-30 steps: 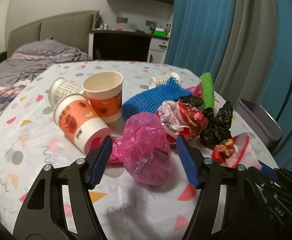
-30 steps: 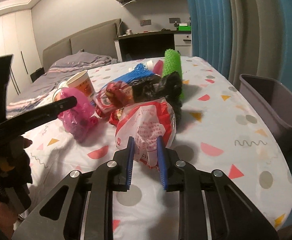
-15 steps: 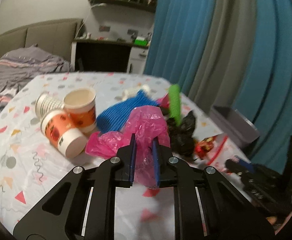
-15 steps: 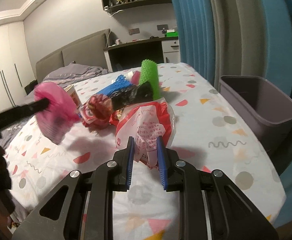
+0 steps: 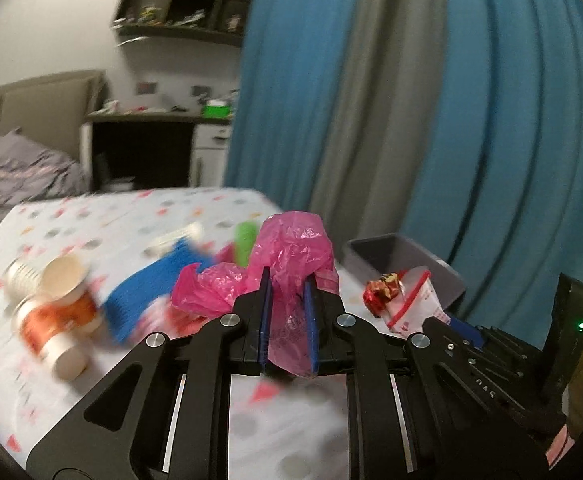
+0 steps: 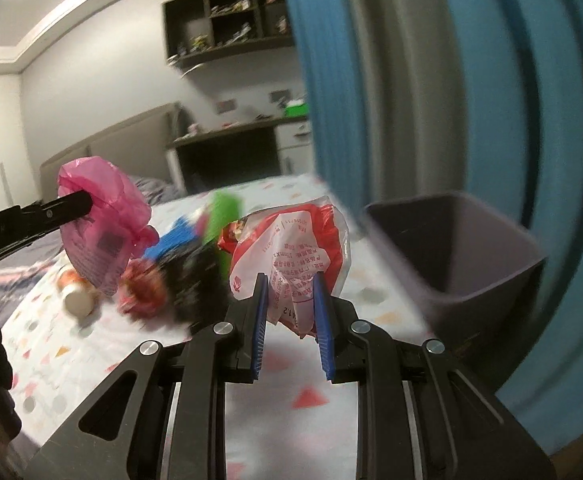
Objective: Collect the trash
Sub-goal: 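Carry both items over the grey bin and open both tools to drop them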
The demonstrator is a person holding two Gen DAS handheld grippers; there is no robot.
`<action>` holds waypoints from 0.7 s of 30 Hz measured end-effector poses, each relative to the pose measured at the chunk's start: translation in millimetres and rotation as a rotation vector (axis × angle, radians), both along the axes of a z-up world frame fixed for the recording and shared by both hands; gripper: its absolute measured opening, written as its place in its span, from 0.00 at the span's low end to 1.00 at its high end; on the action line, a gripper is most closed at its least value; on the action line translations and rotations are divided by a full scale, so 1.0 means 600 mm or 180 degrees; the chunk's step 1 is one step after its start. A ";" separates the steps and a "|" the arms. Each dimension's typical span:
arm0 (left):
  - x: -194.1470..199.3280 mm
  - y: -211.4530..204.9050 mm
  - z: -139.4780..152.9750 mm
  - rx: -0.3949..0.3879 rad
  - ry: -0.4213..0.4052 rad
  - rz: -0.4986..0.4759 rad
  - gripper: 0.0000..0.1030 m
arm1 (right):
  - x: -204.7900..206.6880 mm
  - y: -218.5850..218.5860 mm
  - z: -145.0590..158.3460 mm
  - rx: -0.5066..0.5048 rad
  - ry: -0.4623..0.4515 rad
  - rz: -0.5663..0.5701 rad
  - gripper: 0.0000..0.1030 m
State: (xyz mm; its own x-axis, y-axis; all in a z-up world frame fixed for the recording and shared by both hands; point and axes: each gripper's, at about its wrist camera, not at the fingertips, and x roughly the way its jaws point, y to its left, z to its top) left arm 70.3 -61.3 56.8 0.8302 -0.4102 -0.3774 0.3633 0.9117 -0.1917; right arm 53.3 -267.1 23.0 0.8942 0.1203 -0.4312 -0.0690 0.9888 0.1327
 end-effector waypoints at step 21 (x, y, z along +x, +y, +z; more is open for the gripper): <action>0.244 -0.337 -0.070 0.0018 0.0303 -0.0901 0.14 | 0.117 -0.227 -0.007 -0.0204 -0.0152 -0.1065 0.23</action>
